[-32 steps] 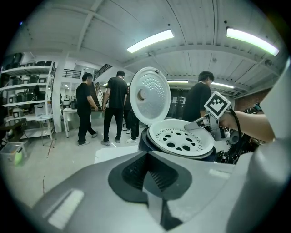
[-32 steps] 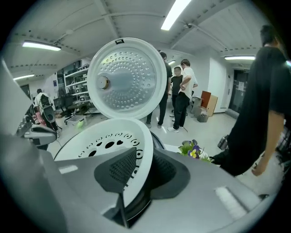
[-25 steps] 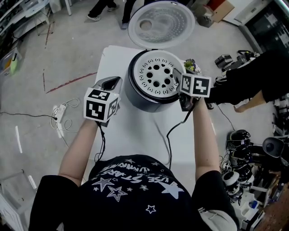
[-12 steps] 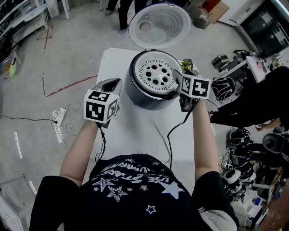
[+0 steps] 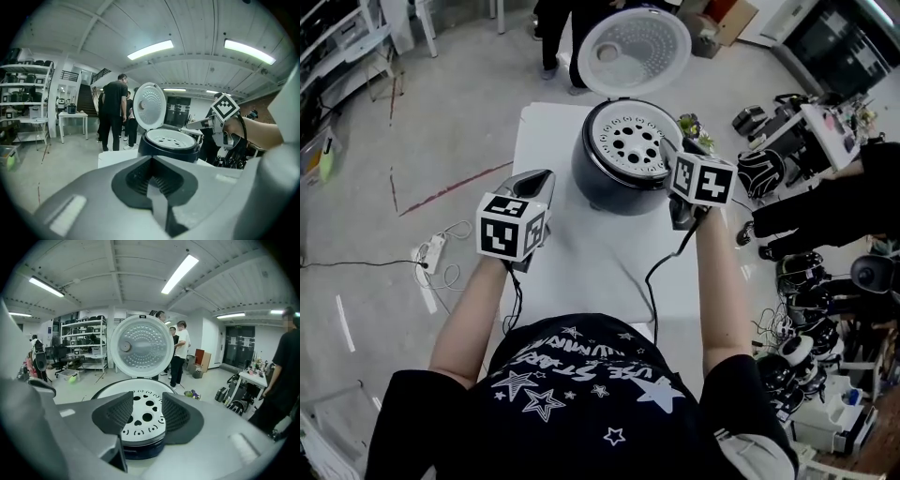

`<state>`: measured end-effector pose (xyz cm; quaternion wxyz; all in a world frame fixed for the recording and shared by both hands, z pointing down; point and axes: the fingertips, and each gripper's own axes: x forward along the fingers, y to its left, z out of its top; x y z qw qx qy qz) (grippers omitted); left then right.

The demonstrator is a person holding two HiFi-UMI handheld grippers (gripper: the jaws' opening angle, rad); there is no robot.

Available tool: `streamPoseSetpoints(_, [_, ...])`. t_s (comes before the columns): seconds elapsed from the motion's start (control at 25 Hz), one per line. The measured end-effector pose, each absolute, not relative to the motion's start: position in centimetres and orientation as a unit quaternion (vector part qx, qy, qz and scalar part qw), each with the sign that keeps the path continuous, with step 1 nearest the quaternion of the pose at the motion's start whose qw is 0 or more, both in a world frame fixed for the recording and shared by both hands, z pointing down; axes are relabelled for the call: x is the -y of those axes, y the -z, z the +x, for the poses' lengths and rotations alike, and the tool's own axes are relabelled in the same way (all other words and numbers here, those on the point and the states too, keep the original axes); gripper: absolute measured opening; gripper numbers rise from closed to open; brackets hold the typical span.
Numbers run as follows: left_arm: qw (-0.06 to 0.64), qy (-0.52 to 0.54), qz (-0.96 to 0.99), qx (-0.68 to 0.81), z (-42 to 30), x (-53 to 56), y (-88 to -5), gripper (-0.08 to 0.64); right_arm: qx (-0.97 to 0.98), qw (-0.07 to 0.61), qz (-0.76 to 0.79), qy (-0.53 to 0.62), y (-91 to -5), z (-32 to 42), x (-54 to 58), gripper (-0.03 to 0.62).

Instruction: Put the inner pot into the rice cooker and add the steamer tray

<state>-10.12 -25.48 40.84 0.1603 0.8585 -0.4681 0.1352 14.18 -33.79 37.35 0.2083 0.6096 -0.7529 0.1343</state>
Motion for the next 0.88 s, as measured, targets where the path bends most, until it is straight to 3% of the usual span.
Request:
streamPoseSetpoints(0.44, [0.180,-0.150,0.875,0.424,-12.6,22.6,-42.9,0.002,0.735,0.133,0.655,-0.117,-36.6,11.4,27.2,0.101])
streamPoseSetpoints(0.56, [0.190,-0.156,0.877,0.413,-11.9,21.8,-44.0,0.002,0.731,0.114,0.661,-0.124,-37.1,11.4,25.5,0.026])
streamPoseSetpoints(0.88, [0.198,-0.164,0.877,0.406,-10.7,20.2,-45.5,0.003,0.743,0.121,0.637,-0.167,-40.9,9.6,22.4,0.026])
